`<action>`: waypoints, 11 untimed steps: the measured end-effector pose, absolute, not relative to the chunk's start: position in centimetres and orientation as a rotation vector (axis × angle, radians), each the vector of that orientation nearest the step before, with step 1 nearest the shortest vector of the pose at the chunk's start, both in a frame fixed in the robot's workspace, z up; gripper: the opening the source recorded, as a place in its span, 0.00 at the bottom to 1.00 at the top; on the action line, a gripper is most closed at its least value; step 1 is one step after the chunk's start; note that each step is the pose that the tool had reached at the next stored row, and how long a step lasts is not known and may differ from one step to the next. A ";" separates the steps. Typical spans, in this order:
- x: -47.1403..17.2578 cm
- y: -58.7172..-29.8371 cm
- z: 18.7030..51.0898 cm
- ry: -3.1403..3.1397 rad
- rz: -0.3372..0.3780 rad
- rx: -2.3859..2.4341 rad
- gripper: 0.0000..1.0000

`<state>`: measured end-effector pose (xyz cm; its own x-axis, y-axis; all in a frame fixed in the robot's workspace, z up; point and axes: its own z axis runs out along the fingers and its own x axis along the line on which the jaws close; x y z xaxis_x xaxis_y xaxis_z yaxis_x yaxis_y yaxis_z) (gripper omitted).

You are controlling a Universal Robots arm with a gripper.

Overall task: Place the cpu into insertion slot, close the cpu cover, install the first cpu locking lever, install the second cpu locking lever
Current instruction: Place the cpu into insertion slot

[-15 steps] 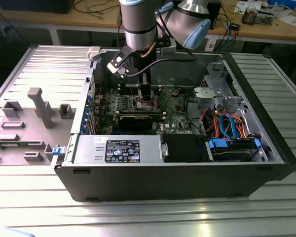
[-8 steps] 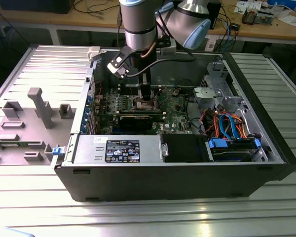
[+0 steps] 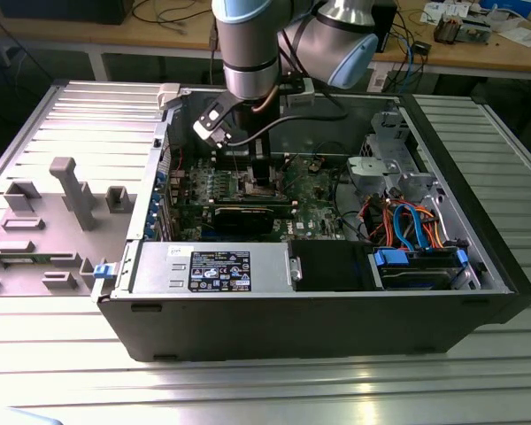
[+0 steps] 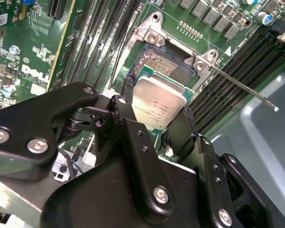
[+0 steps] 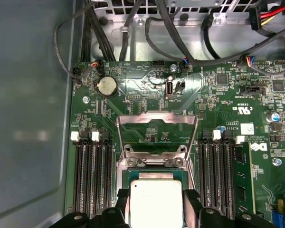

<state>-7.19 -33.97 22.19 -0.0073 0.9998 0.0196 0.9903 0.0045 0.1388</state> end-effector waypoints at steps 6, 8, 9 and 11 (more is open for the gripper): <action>-7.4 -34.1 20.7 2.165 0.172 2.152 0.54; -7.5 -34.3 20.1 2.172 0.172 2.145 0.54; -7.5 -34.3 20.1 2.172 0.172 2.145 0.54; -7.5 -34.3 19.9 2.172 0.172 2.145 0.54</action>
<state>-7.45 -34.26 19.89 -0.0140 0.9997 0.0194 0.9903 0.0112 0.1385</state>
